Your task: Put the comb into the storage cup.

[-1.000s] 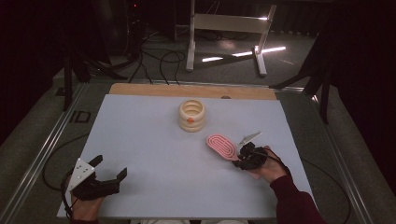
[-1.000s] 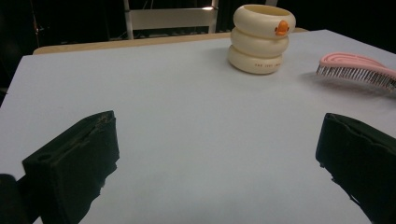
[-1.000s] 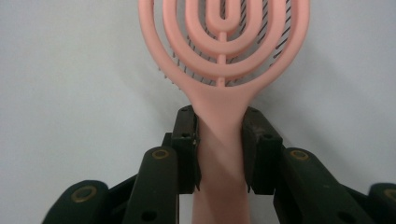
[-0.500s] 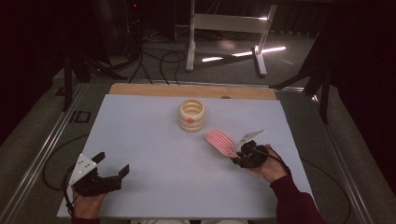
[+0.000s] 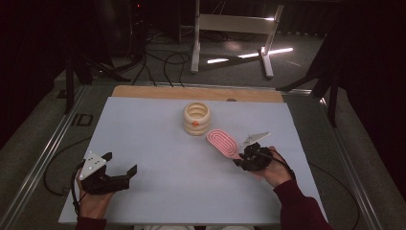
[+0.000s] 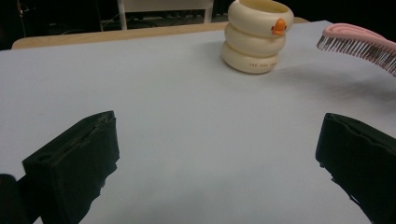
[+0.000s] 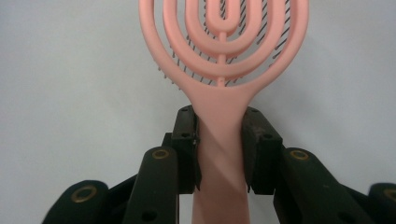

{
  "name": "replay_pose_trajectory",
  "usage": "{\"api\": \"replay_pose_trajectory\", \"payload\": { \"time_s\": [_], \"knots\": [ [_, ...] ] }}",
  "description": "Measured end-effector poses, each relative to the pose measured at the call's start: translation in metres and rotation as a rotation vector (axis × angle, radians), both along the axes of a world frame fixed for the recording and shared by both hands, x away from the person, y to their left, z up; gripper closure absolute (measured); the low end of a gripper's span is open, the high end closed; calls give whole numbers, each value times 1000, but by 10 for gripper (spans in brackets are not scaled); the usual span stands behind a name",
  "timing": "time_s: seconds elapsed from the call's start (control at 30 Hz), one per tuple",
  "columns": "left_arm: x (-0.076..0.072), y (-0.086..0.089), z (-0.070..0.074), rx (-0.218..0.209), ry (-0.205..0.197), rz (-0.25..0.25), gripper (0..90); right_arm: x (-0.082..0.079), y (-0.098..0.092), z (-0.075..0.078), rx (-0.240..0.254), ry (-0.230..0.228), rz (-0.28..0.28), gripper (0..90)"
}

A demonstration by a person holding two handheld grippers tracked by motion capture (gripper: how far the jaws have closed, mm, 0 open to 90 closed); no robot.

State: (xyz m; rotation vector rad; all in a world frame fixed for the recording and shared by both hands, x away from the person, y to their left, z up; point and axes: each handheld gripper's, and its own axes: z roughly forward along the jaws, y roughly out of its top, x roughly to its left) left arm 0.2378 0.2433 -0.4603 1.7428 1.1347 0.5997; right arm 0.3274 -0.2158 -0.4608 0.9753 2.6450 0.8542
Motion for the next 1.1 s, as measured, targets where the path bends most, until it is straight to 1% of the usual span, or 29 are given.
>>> {"api": "replay_pose_trajectory", "payload": {
  "time_s": [0.13, 0.17, 0.23, 0.33, 0.5, 0.63, 0.67, 0.73, 0.83, 1.1],
  "knots": [
    [3, -3, 4, 5, -1, -9, 3, 0, 1, 2, 3, -6, 0, 697],
    [7, -7, 7, 11, -2, -19, 3, 0, 2, 3, 5, -8, -3, 697],
    [11, -9, 10, 13, -2, -29, 3, -1, 3, 5, 14, -14, -1, 697],
    [14, -13, 13, 8, -1, -35, 3, -1, 4, 7, 17, -18, 2, 697],
    [22, -24, 17, 17, 0, -61, 3, -2, 6, 10, 29, -31, 0, 697],
    [25, -28, 20, 15, -6, -69, 3, -2, 8, 11, 39, -41, 4, 697],
    [26, -30, 21, 5, -12, -70, 3, -2, 9, 12, 42, -43, 2, 697],
    [28, -31, 22, -2, -11, -68, 3, -3, 10, 12, 49, -42, -1, 697],
    [30, -34, 24, -6, -12, -74, 3, -3, 13, 13, 58, -51, 2, 697],
    [36, -43, 33, 4, -20, -96, 3, -2, 20, 16, 82, -70, 3, 697]
  ]
}}
